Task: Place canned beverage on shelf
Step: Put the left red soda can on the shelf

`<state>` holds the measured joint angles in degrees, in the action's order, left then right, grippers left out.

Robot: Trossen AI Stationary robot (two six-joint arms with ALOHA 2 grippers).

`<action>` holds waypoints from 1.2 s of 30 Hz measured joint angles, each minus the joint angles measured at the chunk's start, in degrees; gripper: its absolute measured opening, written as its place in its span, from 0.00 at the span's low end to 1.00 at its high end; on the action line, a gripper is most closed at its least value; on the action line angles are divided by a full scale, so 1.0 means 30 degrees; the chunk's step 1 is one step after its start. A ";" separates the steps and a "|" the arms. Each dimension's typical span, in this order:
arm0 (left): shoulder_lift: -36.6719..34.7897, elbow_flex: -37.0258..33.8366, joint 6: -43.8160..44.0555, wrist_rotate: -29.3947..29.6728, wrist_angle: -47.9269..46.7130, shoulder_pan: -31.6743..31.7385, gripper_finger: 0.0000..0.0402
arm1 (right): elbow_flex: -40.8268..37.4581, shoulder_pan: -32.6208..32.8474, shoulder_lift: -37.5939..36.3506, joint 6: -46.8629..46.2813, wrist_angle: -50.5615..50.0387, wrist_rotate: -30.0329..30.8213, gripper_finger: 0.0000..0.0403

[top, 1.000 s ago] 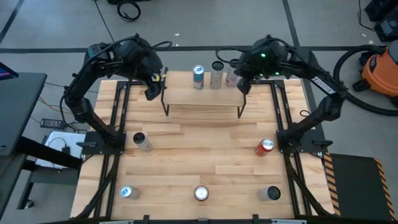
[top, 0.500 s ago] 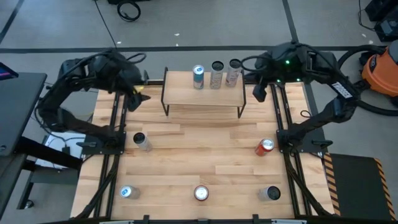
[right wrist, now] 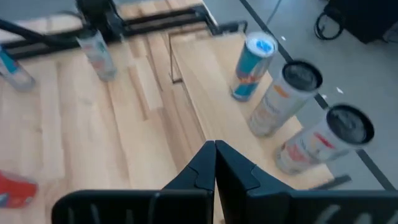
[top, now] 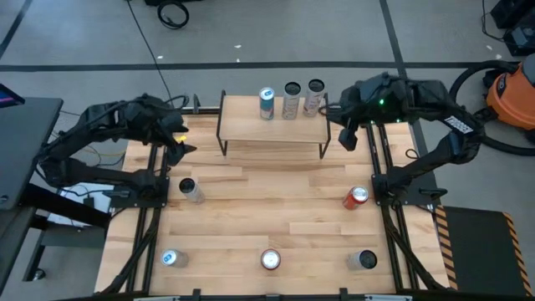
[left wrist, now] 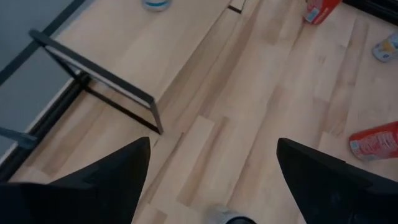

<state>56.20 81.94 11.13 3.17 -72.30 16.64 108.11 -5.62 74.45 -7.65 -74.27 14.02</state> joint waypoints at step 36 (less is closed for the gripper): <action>0.0077 -0.2246 0.2148 -0.0006 0.4803 -0.5860 0.88 | -1.8461 0.3730 -0.9211 -0.3430 1.4195 0.0294 0.04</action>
<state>56.44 75.20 17.57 3.15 -57.90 -0.94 52.73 5.58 46.82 -17.94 -31.68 14.91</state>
